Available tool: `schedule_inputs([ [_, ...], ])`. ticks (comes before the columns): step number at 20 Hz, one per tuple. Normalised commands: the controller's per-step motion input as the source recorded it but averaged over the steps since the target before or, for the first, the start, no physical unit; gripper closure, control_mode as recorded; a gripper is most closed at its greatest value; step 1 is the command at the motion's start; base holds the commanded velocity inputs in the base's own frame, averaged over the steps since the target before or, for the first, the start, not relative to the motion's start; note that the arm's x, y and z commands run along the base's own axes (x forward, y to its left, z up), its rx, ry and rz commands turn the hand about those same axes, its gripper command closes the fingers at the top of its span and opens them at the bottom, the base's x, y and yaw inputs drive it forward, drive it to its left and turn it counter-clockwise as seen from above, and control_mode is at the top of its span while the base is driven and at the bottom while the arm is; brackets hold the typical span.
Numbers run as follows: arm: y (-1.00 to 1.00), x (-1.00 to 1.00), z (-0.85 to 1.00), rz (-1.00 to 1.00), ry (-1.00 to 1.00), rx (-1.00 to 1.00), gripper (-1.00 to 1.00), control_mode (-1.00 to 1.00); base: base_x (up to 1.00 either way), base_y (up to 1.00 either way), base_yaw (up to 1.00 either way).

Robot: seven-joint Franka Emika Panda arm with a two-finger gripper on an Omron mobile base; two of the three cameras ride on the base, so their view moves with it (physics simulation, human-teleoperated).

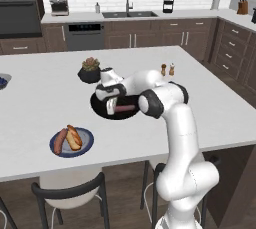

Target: Place one bun and one sausage from the bowl on each plate.

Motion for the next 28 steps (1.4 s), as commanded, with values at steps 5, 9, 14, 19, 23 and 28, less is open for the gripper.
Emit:
schedule_inputs([
  [5, -0.29, -0.04, -0.42, 0.00, 0.04, 0.00, 1.00, -1.00, 0.00, 0.00, 0.00],
  [9, -0.19, 0.00, -0.35, 0.00, 0.02, 0.00, 1.00, -1.00, 0.00, 0.00, 0.00],
  [14, -0.07, -0.34, 0.28, 0.00, -0.10, 0.01, 1.00, -1.00, 0.00, 0.00, 0.00],
  [19, -0.12, -0.67, 1.00, -0.06, -0.28, 0.16, 1.00, -1.00, 0.00, 0.00, 0.00],
  [23, -0.31, -0.75, 1.00, -0.15, -0.16, 0.19, 1.00, -1.00, 0.00, 0.00, 0.00],
  [28, -0.59, -1.00, 1.00, -0.15, -0.22, 0.14, 1.00, -1.00, 0.00, 0.00, 0.00],
])
